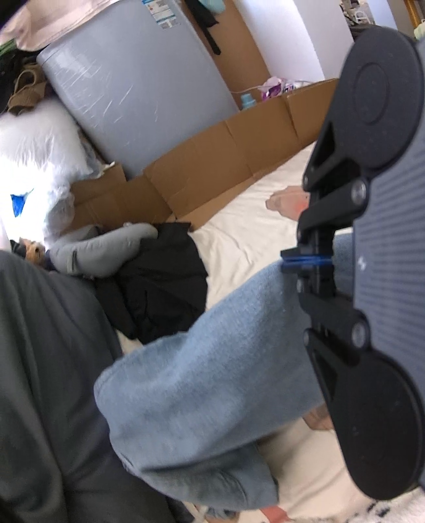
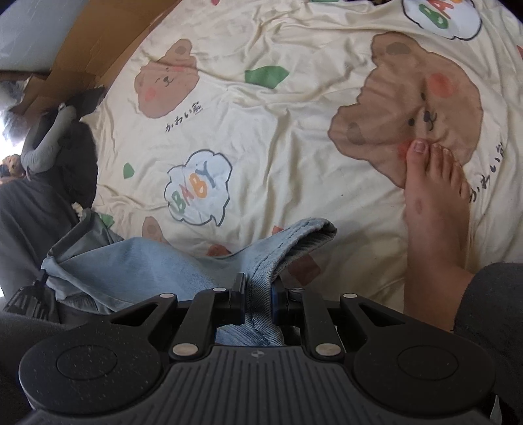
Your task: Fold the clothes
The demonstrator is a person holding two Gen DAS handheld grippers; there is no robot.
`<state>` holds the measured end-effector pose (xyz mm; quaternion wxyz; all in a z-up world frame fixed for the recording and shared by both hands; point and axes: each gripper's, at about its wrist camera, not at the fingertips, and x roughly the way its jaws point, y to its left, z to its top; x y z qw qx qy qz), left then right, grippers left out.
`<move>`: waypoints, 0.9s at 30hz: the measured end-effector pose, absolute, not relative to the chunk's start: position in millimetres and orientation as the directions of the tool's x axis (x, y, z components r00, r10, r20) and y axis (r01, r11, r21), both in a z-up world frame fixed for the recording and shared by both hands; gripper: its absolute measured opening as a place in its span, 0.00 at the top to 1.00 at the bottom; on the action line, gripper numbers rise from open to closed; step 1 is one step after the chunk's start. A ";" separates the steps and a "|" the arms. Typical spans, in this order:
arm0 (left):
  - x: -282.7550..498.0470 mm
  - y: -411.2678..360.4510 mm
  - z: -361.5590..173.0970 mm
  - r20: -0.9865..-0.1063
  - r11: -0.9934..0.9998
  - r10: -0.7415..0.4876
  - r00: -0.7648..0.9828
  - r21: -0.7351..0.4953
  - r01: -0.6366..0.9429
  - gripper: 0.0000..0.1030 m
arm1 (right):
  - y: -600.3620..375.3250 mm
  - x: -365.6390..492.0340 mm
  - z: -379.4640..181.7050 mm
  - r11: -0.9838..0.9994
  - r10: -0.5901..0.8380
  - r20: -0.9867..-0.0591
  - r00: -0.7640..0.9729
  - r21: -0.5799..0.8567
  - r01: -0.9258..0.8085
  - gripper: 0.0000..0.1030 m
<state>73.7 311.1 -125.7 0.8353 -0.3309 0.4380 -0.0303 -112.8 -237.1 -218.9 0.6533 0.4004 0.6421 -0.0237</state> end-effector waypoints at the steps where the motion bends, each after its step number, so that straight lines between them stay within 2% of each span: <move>1: 77.3 307.7 -124.4 -0.710 0.780 -0.344 0.615 -0.580 -0.234 1.00 | -239.8 -112.2 -219.9 0.671 0.480 -0.858 0.180 0.492 0.555 0.87; 23: 182.1 244.2 -175.4 -0.758 0.831 -0.330 0.562 -0.516 -0.209 1.00 | -282.8 -39.7 -246.6 0.625 0.372 -0.891 0.261 0.448 0.639 0.85; 25: 191.0 237.3 -178.5 -0.762 0.837 -0.330 0.557 -0.509 -0.202 1.00 | -288.0 -31.9 -247.0 0.620 0.355 -0.892 0.280 0.449 0.643 0.84; 27: 200.3 231.8 -183.5 -0.783 0.842 -0.318 0.535 -0.492 -0.220 0.99 | -292.8 -24.5 -242.9 0.629 0.314 -0.899 0.306 0.439 0.642 0.77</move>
